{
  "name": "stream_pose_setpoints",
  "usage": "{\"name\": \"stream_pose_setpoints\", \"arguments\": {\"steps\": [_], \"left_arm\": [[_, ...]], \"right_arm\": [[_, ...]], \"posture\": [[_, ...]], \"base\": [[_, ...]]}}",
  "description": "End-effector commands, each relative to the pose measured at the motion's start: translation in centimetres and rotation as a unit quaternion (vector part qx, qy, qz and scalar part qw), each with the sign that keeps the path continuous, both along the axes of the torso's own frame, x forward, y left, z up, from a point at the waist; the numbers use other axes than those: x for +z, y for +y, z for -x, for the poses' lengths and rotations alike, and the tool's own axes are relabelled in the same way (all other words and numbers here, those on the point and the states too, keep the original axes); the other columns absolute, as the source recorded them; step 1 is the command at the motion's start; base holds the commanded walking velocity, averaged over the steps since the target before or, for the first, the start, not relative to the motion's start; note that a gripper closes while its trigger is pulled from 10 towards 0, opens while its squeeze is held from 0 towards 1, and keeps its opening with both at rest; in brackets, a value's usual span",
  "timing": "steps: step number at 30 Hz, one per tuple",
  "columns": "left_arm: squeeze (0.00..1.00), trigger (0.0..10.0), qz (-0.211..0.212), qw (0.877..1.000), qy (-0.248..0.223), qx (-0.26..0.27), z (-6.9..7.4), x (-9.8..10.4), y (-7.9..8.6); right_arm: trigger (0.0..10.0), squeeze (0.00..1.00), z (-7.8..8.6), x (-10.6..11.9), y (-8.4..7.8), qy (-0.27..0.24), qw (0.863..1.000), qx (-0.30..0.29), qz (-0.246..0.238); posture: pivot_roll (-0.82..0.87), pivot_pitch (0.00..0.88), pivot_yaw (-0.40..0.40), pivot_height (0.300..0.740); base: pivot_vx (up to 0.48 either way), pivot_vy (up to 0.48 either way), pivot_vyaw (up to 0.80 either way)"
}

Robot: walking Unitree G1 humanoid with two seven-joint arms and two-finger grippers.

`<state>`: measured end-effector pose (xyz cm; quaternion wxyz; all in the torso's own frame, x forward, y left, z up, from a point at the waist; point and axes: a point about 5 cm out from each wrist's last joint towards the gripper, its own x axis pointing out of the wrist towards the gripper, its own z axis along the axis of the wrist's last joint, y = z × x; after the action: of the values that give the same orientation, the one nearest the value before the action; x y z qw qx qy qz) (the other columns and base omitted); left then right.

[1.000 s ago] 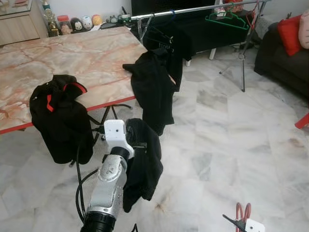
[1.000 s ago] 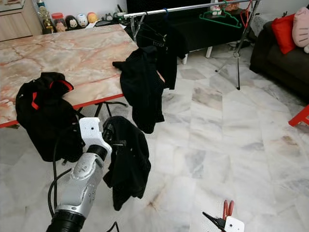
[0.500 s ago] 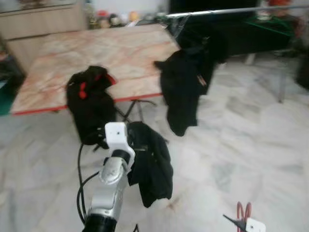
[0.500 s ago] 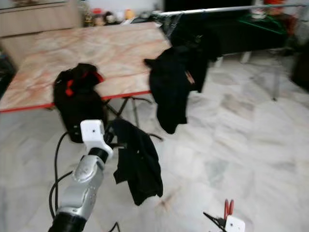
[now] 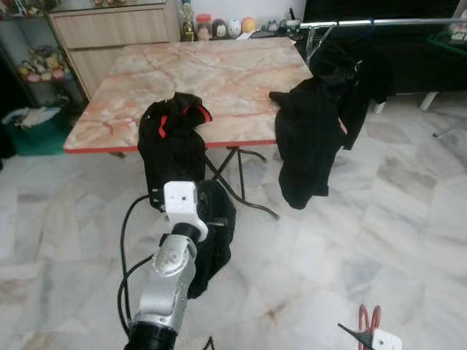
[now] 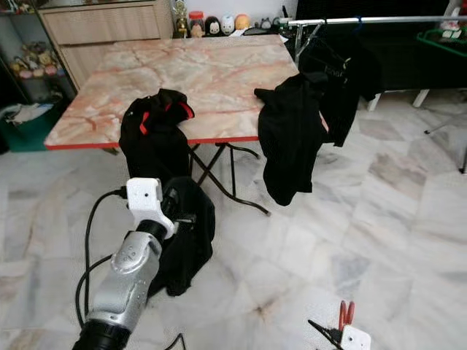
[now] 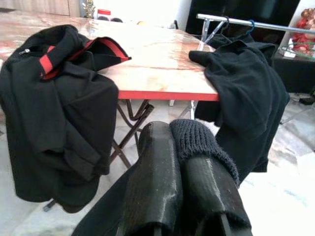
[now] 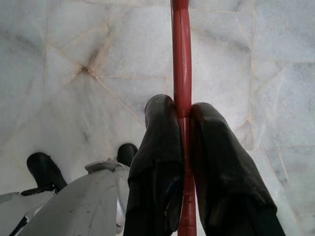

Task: Hang hanger

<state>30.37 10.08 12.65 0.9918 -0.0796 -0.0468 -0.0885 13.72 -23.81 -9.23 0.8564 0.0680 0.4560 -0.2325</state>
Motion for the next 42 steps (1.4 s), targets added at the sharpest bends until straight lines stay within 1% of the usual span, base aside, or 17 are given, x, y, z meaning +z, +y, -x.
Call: {"name": "stream_pose_setpoints", "arguments": {"steps": [1, 5, 6, 8, 9, 10, 11, 12, 14, 15, 20, 28, 32, 35, 36, 42], "left_arm": [[0.0, 10.0, -0.008, 1.0, -0.024, -0.012, 0.3, 1.1, -0.3], [0.0, 10.0, -0.021, 0.999, -0.045, -0.005, 0.6, 1.7, 0.2], [0.0, 10.0, -0.018, 0.998, -0.055, 0.006, 0.6, 2.1, 0.5], [0.0, 10.0, -0.016, 0.998, -0.059, 0.01, 0.6, 2.4, 0.7], [0.0, 10.0, -0.012, 0.997, -0.07, 0.016, 0.7, 2.9, 0.9], [0.0, 10.0, -0.019, 0.996, -0.081, 0.018, 0.8, 3.5, 1.2], [0.0, 10.0, -0.019, 0.996, -0.081, 0.018, 0.8, 3.5, 1.2], [0.0, 10.0, -0.032, 0.995, -0.091, 0.018, 0.8, 4.0, 1.4], [0.0, 10.0, -0.039, 0.994, -0.097, 0.017, 0.9, 4.3, 1.4], [0.0, 10.0, -0.049, 0.993, -0.108, 0.017, 0.8, 4.8, 1.6], [0.0, 10.0, -0.041, 0.992, -0.115, 0.028, 0.2, 5.7, 1.9], [0.0, 10.0, -0.037, 0.991, -0.124, 0.014, -0.1, 6.6, 1.1], [0.0, 10.0, -0.041, 0.991, -0.126, 0.014, -0.4, 6.8, 1.2], [0.0, 10.0, -0.042, 0.991, -0.128, 0.017, -0.9, 7.1, 1.3], [0.0, 10.0, -0.044, 0.99, -0.133, 0.018, -1.2, 7.4, 1.4], [0.0, 10.0, -0.05, 0.988, -0.143, 0.019, -2.1, 8.3, 1.5]], "right_arm": [[10.0, 0.0, 0.2, -0.1, 0.1, 0.002, 1.0, -0.004, -0.002], [10.0, 0.0, 0.2, -0.1, 0.1, 0.002, 1.0, -0.005, -0.001], [10.0, 0.0, 0.2, -0.1, 0.1, 0.002, 1.0, -0.005, -0.001], [10.0, 0.0, 0.2, -0.1, 0.1, 0.002, 1.0, -0.006, 0.0], [10.0, 0.0, 0.2, -0.1, 0.0, 0.002, 1.0, -0.006, 0.0], [10.0, 0.0, 0.2, -0.1, 0.0, 0.002, 1.0, -0.006, 0.001], [10.0, 0.0, 0.2, -0.1, 0.0, 0.002, 1.0, -0.006, 0.001], [10.0, 0.0, 0.2, -0.1, 0.0, 0.002, 1.0, -0.007, 0.001], [10.0, 0.0, 0.2, -0.1, 0.0, 0.002, 1.0, -0.007, 0.001], [10.0, 0.0, 0.2, -0.1, 0.0, 0.001, 1.0, -0.007, 0.001], [10.0, 0.0, 0.1, -0.1, 0.1, 0.0, 1.0, -0.006, 0.001], [10.0, 0.0, 0.1, -0.1, 0.2, -0.001, 1.0, -0.011, 0.001], [10.0, 0.0, 0.1, -0.1, 0.2, -0.001, 1.0, -0.009, 0.0], [10.0, 0.0, 0.1, -0.1, 0.3, 0.0, 1.0, -0.009, -0.001], [10.0, 0.0, 0.1, -0.1, 0.3, 0.0, 1.0, -0.01, -0.001], [10.0, 0.0, 0.0, -0.1, 0.3, -0.003, 1.0, -0.016, 0.0]], "posture": [[-0.06, 0.0, 0.001, 0.74], [-0.05, 0.0, 0.002, 0.74], [-0.05, 0.0, 0.002, 0.74], [-0.05, 0.0, 0.002, 0.74], [-0.05, 0.0, 0.001, 0.74], [-0.05, 0.0, 0.001, 0.74], [-0.05, 0.0, 0.001, 0.74], [-0.05, 0.0, 0.001, 0.74], [-0.05, 0.0, 0.001, 0.74], [-0.05, 0.0, 0.001, 0.74], [-0.05, 0.0, 0.004, 0.74], [-0.06, 0.0, 0.013, 0.74], [-0.06, 0.0, 0.014, 0.74], [-0.06, 0.0, 0.015, 0.74], [-0.06, 0.0, 0.016, 0.74], [-0.06, 0.0, 0.014, 0.74]], "base": [[0.0, 0.0, 0.0], [0.0, 0.0, 0.0], [0.0, 0.0, 0.0], [0.259, 0.0, 0.0], [0.27, 0.0, 0.0], [0.289, 0.0, 0.0], [0.289, 0.0, 0.0], [0.296, 0.0, 0.0], [0.296, 0.0, 0.0], [0.304, 0.0, 0.0], [0.336, 0.0, 0.0], [0.413, 0.0, 0.0], [0.48, 0.0, 0.0], [0.48, 0.0, 0.0], [0.48, 0.0, 0.0], [0.48, 0.0, 0.0]]}}
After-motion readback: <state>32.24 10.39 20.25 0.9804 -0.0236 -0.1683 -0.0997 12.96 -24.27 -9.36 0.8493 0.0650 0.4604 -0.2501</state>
